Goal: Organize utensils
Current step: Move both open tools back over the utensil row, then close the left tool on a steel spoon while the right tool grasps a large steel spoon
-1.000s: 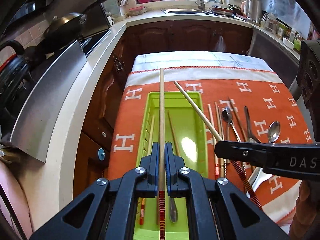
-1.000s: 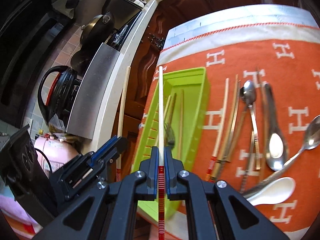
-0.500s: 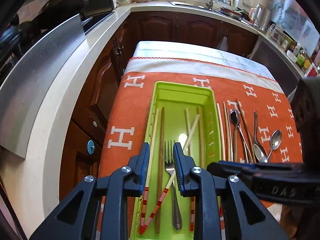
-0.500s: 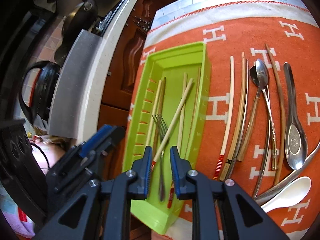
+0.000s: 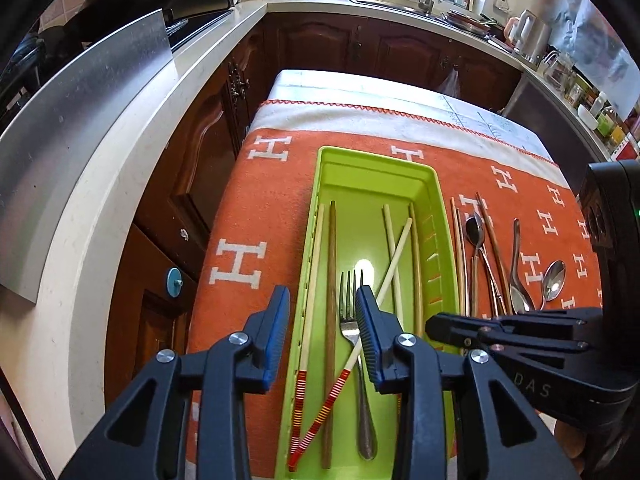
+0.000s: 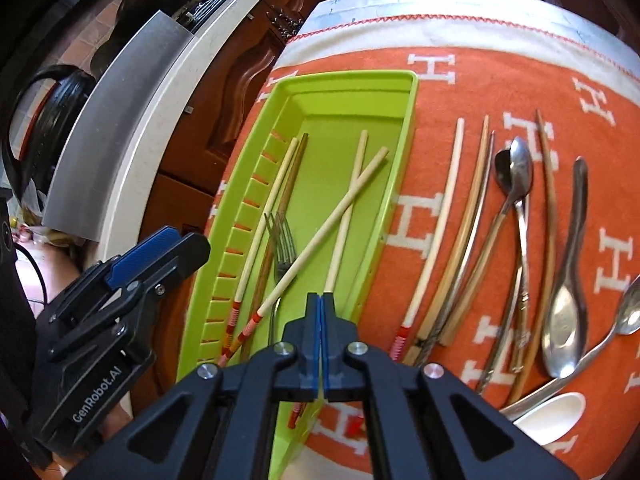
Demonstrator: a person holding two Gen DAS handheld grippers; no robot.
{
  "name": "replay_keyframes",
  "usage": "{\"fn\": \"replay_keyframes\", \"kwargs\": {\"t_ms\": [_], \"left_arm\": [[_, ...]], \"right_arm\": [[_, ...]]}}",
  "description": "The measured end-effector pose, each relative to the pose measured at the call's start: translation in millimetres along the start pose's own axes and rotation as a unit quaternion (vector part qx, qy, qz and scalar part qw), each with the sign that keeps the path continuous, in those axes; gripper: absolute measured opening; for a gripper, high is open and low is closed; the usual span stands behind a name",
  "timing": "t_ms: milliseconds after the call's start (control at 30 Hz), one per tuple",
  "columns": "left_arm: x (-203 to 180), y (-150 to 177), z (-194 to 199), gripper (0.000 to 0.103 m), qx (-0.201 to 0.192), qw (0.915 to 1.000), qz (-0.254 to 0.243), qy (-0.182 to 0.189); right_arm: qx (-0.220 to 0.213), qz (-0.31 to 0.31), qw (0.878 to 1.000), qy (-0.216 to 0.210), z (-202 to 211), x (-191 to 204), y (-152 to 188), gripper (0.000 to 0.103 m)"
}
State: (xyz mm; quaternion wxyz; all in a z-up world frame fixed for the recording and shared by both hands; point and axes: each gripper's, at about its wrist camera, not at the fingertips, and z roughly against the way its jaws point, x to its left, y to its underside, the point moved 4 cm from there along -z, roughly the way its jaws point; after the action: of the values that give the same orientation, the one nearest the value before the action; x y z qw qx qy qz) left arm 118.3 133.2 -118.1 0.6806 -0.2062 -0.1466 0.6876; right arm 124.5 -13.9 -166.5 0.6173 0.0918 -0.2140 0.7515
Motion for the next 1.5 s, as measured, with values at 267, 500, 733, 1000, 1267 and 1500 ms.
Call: {"fn": "replay_keyframes", "kwargs": {"t_ms": [267,500,733,1000,1267,1500], "left_arm": [[-18.4,-0.6,2.3,0.040,0.000,0.9997,-0.011,0.020],[-58.9,-4.5,25.1,0.055,-0.028,0.9970,-0.044,0.057],[-110.2,-0.5,45.0,0.056,-0.054,0.9894,-0.084,0.106],[-157.0,16.6,18.0,0.055,-0.011,0.9840,-0.111,0.139],[-167.2,24.3,-27.0,0.035,0.047,0.9824,-0.081,0.161],[-158.4,21.2,-54.0,0.018,0.080,0.9835,-0.042,0.157]], "right_arm": [[-0.012,0.032,0.999,0.030,7.0,-3.3,-3.9,0.000],[-0.049,0.071,0.996,0.036,52.9,-3.1,4.4,0.003],[-0.097,0.061,0.992,0.055,107.1,-37.2,19.8,0.007],[-0.122,0.003,0.990,0.065,125.8,-90.9,34.8,0.020],[-0.111,-0.015,0.992,0.050,109.9,-124.5,37.9,0.020],[-0.077,-0.003,0.996,0.037,73.7,-143.4,24.5,0.020]]}}
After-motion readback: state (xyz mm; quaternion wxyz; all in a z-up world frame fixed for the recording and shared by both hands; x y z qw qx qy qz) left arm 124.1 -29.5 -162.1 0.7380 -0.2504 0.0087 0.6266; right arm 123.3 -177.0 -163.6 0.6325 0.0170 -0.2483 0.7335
